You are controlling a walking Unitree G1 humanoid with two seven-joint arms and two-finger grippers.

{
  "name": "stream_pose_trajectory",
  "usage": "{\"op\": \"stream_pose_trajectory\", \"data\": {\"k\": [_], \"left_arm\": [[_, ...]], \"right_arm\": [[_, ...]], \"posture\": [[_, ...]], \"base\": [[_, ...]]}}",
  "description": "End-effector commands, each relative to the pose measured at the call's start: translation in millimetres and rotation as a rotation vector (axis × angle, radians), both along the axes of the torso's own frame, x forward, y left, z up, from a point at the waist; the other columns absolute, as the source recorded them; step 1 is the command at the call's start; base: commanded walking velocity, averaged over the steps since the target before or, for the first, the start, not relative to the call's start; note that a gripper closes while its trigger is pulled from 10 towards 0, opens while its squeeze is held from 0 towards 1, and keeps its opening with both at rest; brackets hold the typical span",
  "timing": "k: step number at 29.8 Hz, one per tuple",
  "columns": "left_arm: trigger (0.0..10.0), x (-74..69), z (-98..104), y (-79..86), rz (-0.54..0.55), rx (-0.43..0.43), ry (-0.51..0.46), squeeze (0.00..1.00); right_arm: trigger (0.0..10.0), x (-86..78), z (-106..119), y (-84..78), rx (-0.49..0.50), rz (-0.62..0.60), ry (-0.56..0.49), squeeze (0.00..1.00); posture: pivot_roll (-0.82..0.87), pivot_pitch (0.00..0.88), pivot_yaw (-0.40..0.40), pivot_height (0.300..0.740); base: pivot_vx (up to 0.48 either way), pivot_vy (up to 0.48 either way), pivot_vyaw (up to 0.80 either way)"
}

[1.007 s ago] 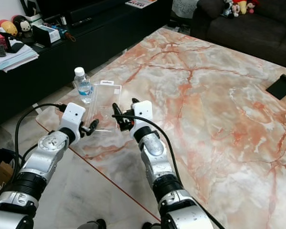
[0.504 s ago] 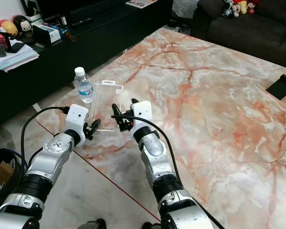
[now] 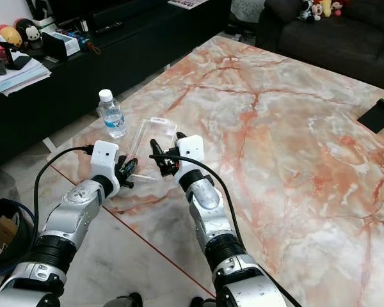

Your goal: Picking trash to rubbish bin

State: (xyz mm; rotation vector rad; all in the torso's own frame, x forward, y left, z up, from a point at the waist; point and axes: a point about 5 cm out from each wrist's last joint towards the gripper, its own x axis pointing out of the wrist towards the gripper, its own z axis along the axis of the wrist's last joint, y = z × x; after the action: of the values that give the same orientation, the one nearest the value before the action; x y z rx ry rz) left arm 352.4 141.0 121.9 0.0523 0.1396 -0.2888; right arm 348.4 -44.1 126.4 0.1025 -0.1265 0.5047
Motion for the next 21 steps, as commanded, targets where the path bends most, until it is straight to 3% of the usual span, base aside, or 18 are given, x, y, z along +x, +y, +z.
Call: {"op": "stream_pose_trajectory", "data": {"k": [1, 10, 21], "left_arm": [[0.0, -0.9, 2.7, 0.9, 0.028, 0.021, -0.036, 0.00], [0.0, 1.4, 11.8, -3.9, 0.037, 0.033, -0.087, 0.00], [0.0, 0.7, 13.3, -6.4, 0.017, 0.050, -0.111, 0.00]], "right_arm": [[10.0, -1.7, -0.9, 4.4, 0.015, -0.005, 0.009, 0.00], [10.0, 2.7, 9.8, 4.3, 0.042, -0.035, -0.021, 0.00], [10.0, 14.9, 27.1, -21.0, 0.085, -0.186, -0.073, 0.00]], "posture": [[0.11, 0.156, -0.044, 0.740], [0.12, 0.147, -0.029, 0.740], [0.11, 0.121, 0.006, 0.740]], "base": [[0.000, 0.000, 0.00], [0.000, 0.000, 0.00], [0.000, 0.000, 0.00]]}}
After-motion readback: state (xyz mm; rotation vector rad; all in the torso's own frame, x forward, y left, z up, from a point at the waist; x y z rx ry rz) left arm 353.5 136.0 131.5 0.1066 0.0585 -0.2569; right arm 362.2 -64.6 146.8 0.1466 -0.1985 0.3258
